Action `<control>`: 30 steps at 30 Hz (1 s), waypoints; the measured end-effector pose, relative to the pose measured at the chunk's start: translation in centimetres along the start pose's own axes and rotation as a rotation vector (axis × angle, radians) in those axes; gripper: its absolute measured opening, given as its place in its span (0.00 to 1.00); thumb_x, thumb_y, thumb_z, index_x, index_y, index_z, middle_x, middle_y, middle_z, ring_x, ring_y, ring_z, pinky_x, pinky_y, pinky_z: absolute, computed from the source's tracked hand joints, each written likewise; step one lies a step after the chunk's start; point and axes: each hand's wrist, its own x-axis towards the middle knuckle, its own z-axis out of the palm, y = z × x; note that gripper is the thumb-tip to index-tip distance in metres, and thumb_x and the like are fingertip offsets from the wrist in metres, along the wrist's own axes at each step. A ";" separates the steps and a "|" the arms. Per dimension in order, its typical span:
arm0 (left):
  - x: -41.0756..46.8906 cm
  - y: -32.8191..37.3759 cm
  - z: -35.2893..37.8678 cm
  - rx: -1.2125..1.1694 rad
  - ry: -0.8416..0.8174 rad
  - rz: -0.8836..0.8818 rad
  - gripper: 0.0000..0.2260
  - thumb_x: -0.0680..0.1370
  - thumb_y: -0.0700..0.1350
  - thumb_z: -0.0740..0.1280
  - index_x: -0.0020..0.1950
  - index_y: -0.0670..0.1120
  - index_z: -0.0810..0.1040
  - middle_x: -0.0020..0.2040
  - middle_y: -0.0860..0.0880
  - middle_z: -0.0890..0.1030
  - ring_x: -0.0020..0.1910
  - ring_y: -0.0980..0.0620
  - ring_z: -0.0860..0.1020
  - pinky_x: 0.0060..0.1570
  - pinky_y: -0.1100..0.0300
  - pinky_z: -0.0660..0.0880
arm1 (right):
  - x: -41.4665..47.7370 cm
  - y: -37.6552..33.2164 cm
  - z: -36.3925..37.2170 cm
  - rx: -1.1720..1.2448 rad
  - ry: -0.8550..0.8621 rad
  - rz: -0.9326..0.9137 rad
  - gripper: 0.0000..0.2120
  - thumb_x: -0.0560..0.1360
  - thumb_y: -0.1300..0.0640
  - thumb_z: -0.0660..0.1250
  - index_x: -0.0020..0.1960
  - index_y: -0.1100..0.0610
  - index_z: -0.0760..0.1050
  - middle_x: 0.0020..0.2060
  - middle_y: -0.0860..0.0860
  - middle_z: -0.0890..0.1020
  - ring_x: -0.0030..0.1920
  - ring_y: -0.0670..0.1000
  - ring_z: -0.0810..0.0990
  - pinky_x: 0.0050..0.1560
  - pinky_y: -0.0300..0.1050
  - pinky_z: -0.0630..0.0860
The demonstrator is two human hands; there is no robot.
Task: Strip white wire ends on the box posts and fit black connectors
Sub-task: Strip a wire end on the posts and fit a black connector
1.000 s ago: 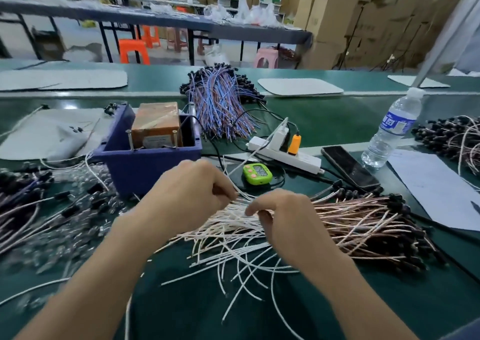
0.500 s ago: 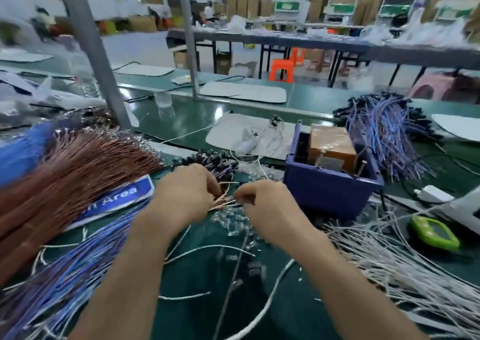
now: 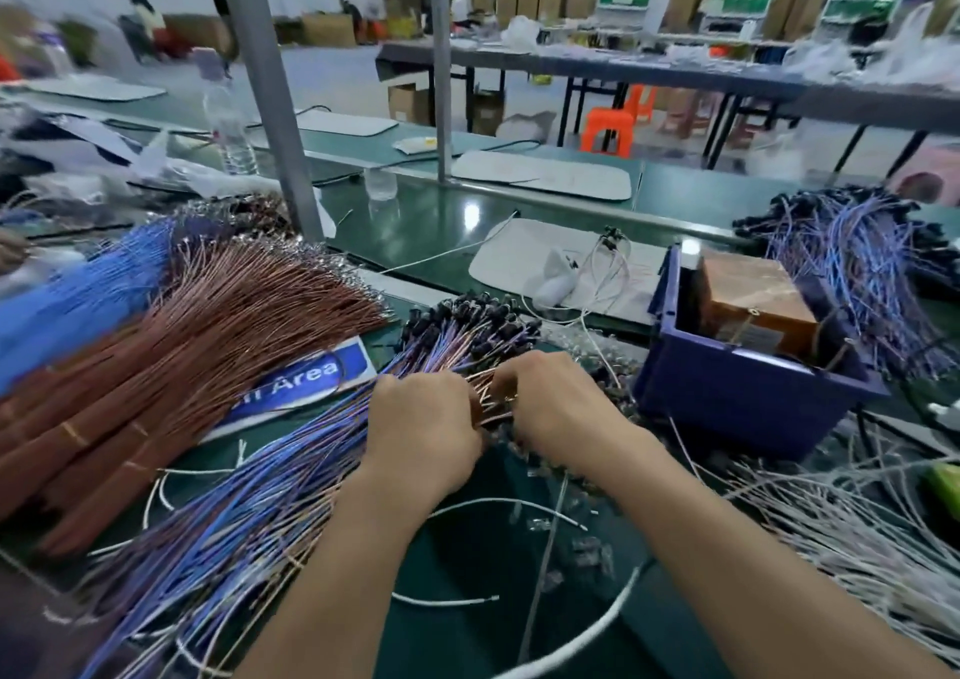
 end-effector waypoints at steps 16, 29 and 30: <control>-0.8 2.5 3.2 -0.495 0.020 -0.033 0.20 0.76 0.48 0.73 0.67 0.58 0.79 0.58 0.52 0.84 0.57 0.48 0.81 0.61 0.52 0.77 | -2.7 1.5 -2.7 -0.252 0.064 0.048 0.12 0.74 0.69 0.60 0.51 0.54 0.74 0.45 0.54 0.78 0.48 0.56 0.72 0.49 0.50 0.66; -0.7 3.8 -1.7 -1.111 -0.261 0.222 0.07 0.73 0.42 0.79 0.45 0.55 0.89 0.39 0.53 0.88 0.37 0.59 0.84 0.40 0.69 0.77 | -13.8 5.0 -9.7 0.324 0.314 0.009 0.20 0.81 0.65 0.64 0.44 0.41 0.83 0.36 0.37 0.82 0.24 0.41 0.74 0.23 0.32 0.67; -0.7 3.9 -2.1 -1.136 -0.297 0.248 0.06 0.73 0.42 0.79 0.45 0.54 0.89 0.39 0.51 0.88 0.35 0.59 0.83 0.37 0.70 0.76 | -14.8 5.8 -10.4 0.342 0.406 -0.003 0.20 0.80 0.65 0.66 0.43 0.40 0.83 0.35 0.35 0.82 0.23 0.41 0.74 0.22 0.30 0.65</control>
